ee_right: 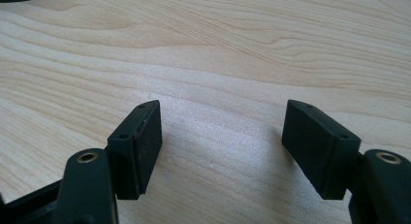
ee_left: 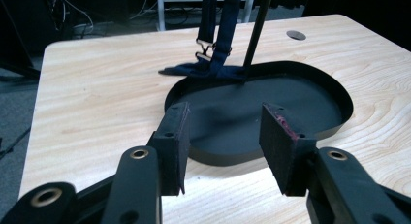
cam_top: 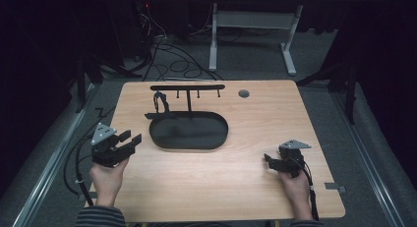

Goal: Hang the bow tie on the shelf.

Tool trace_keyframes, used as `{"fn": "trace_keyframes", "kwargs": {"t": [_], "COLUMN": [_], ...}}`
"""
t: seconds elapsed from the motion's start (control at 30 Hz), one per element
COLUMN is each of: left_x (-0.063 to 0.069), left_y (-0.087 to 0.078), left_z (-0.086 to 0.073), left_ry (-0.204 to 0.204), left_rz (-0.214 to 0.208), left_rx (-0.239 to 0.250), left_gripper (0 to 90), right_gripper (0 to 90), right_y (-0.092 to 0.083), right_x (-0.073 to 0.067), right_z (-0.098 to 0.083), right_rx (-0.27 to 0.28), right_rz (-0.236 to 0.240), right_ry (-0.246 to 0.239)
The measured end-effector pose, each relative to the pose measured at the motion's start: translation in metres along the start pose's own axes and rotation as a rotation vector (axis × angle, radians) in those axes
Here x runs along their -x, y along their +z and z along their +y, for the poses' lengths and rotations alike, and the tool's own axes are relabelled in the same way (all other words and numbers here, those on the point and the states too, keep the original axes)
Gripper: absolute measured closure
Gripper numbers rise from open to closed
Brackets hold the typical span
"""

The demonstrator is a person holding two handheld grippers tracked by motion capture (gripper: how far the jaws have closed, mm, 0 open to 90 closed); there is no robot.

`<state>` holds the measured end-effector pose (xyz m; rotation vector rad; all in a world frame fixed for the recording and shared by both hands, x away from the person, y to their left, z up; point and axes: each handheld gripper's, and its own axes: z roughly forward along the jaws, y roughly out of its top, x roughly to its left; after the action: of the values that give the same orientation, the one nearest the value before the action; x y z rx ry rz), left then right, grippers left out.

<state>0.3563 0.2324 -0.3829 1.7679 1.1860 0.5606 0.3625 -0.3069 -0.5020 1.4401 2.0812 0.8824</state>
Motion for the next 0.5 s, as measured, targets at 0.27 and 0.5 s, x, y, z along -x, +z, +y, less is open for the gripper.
{"fn": "trace_keyframes", "kwargs": {"t": [0.27, 0.5], "left_x": [-0.004, -0.006], "left_y": [0.004, 0.01], "left_z": [-0.022, -0.04], "left_ry": [-0.035, -0.061], "left_rz": [0.013, 0.016], "left_rx": [-0.022, -0.052], "left_gripper": [54.5, 54.4], "right_gripper": [32.2, 32.2], "right_y": [0.0, 0.0], "right_x": [0.0, 0.0], "right_z": [0.0, 0.0], "right_rx": [0.0, -0.001], "right_rz": [0.0, -0.002], "right_ry": [0.0, 0.0]}}
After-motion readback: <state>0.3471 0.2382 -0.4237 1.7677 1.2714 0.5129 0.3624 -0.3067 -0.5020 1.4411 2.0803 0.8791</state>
